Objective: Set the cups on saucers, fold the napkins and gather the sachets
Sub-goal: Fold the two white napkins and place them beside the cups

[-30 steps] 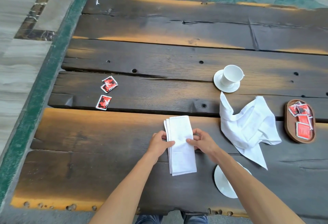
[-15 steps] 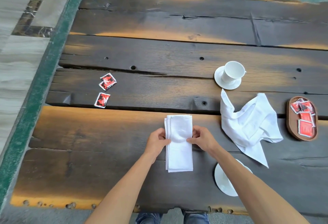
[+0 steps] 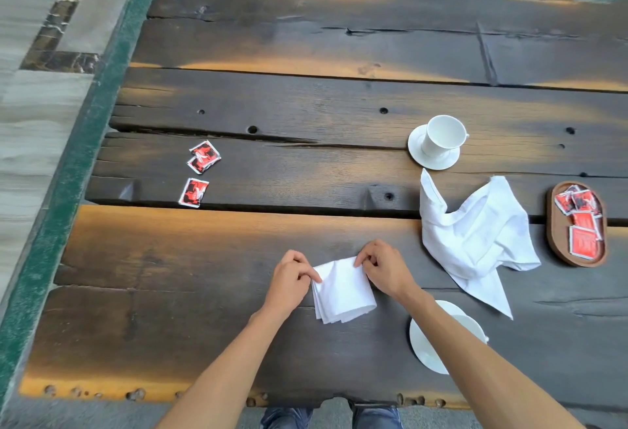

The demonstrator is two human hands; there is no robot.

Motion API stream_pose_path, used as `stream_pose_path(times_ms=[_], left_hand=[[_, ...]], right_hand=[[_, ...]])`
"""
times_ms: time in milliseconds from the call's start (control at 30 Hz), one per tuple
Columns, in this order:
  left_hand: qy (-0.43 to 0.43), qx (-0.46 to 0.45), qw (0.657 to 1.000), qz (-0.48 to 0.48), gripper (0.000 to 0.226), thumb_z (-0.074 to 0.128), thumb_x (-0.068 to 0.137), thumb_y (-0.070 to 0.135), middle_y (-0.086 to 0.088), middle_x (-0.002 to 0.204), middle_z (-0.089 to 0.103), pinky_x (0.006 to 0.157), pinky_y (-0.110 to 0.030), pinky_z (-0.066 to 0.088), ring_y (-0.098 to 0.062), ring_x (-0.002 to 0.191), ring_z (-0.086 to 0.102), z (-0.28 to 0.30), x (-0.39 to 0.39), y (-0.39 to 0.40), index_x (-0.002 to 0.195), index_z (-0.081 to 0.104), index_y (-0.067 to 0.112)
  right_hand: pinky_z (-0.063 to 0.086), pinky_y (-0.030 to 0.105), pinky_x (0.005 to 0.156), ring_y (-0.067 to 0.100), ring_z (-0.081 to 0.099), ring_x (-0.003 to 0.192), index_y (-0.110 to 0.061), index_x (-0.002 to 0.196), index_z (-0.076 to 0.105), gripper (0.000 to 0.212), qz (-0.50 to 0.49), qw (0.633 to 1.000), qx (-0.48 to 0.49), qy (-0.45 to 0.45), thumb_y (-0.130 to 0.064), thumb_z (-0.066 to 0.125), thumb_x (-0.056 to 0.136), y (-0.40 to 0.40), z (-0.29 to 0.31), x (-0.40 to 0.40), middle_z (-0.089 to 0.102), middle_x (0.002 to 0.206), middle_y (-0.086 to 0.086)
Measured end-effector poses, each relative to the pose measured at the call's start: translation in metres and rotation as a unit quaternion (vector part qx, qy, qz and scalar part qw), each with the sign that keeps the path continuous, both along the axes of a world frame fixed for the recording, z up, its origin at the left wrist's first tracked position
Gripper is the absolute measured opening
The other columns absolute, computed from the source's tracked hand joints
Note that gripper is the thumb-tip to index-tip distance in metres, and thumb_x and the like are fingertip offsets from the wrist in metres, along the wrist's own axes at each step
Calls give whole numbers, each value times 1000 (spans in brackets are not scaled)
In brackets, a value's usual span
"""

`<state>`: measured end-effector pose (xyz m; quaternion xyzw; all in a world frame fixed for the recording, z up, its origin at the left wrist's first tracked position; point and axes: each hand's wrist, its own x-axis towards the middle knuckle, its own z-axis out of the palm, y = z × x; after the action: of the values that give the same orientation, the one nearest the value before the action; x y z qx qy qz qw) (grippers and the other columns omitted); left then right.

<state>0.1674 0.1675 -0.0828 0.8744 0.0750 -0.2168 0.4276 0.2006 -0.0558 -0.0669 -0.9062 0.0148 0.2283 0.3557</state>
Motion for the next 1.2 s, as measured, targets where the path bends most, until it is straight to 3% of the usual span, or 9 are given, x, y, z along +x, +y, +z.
stream_pose_path(times_ms=[100,200,267,333,467,567,733,933,1200], left_hand=[[-97,67,993,-13,20,51,91,17,15,110,50,85,-22,43,-2,106,45,11,-8,-8,95,69,25],[-194,129,961,-149,33,49,91,41,14,130,50,96,-27,38,-8,122,40,16,-26,-20,121,57,29],[-170,169,946,-216,47,46,92,48,11,144,42,104,-31,36,-12,132,34,9,-39,-25,135,48,30],[-112,199,947,-224,51,44,94,48,10,154,28,109,-32,32,-16,141,24,0,-46,-21,143,40,31],[-83,227,947,-212,53,47,95,45,12,159,19,111,-33,30,-16,146,16,-7,-46,-12,146,34,37],[-87,266,932,-229,56,41,96,53,13,162,15,120,-38,13,-19,150,11,-10,-46,-8,149,25,43],[-44,267,938,-217,64,42,93,58,12,163,-2,117,-36,-9,-19,151,-4,-11,-47,-8,150,14,48],[-25,269,936,-225,76,48,86,65,11,163,-7,116,-38,-12,-20,151,-8,-6,-59,-7,149,9,51],[16,277,933,-231,77,47,90,59,9,160,-24,119,-48,-10,-27,147,-25,1,-85,-30,146,-6,56]], right_hand=[[40,27,87,14,49,95,-18,95,68,16,65,991,-23,-111,-13,57,85,4,6,-13,61,103,-2],[41,30,94,19,48,106,-18,112,64,25,161,975,-28,-151,-23,58,88,6,3,-34,55,124,0],[40,29,98,20,44,112,-17,118,62,28,143,981,-21,-130,-21,55,92,5,-3,-46,48,135,1],[37,26,103,18,40,119,-17,124,60,31,111,988,-10,-111,-22,56,93,2,-8,-54,42,137,2],[41,26,99,17,44,117,-23,138,49,45,132,987,-46,-84,-31,55,94,-8,-13,-69,41,132,0],[46,28,87,15,47,105,-29,142,47,48,134,985,-67,-84,-38,54,95,-12,-15,-71,46,121,-2],[41,20,82,7,47,91,-32,142,46,51,94,995,-10,-8,-28,59,92,-9,-17,-67,45,107,-9],[46,30,87,15,53,98,-28,143,43,52,50,998,-29,11,-27,56,94,-3,-8,-93,47,111,-6],[45,35,92,22,55,108,-33,147,34,52,-17,997,-62,39,-25,48,98,-7,4,-137,53,118,4]])
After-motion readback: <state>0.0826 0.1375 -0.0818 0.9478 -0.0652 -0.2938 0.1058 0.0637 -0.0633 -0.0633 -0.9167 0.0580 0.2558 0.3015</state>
